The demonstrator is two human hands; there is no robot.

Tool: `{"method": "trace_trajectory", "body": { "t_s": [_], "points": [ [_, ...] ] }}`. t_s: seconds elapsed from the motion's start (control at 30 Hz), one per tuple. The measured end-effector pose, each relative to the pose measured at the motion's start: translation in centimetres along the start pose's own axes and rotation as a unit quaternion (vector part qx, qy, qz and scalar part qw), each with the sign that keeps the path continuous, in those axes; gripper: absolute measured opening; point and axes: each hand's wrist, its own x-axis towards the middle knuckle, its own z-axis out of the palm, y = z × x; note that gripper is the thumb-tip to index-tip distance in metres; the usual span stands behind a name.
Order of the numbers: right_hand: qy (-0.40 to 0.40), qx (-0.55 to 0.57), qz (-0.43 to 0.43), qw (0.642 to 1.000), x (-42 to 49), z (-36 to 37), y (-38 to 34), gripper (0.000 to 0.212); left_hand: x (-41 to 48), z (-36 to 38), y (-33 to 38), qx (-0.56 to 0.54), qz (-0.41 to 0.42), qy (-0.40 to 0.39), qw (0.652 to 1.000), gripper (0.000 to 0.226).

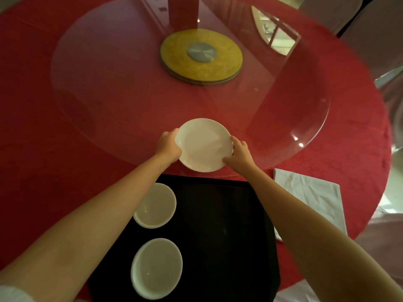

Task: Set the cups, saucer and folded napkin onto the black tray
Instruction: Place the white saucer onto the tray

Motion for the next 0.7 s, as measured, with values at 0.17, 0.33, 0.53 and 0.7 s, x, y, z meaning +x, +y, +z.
{"method": "trace_trajectory", "body": {
  "t_s": [0.17,0.33,0.53,0.7],
  "points": [
    [0.001,0.001,-0.014,1.0,-2.8,-2.0,1.7,0.076,-3.7,1.7,1.5,-0.013,0.013,0.031,0.999,0.062],
    [-0.012,0.01,-0.024,1.0,-7.3,-3.2,4.5,0.077,-8.8,4.0,1.7,-0.022,0.023,0.042,0.999,0.062],
    [-0.031,-0.015,-0.049,0.998,-11.9,-3.7,7.8,0.076,-14.6,7.1,1.0,-0.003,0.008,0.031,0.999,0.06],
    [-0.055,-0.003,-0.059,0.997,-14.4,-3.0,9.6,0.071,-18.0,9.1,0.1,0.018,-0.033,0.015,0.999,0.06]
  ]
}}
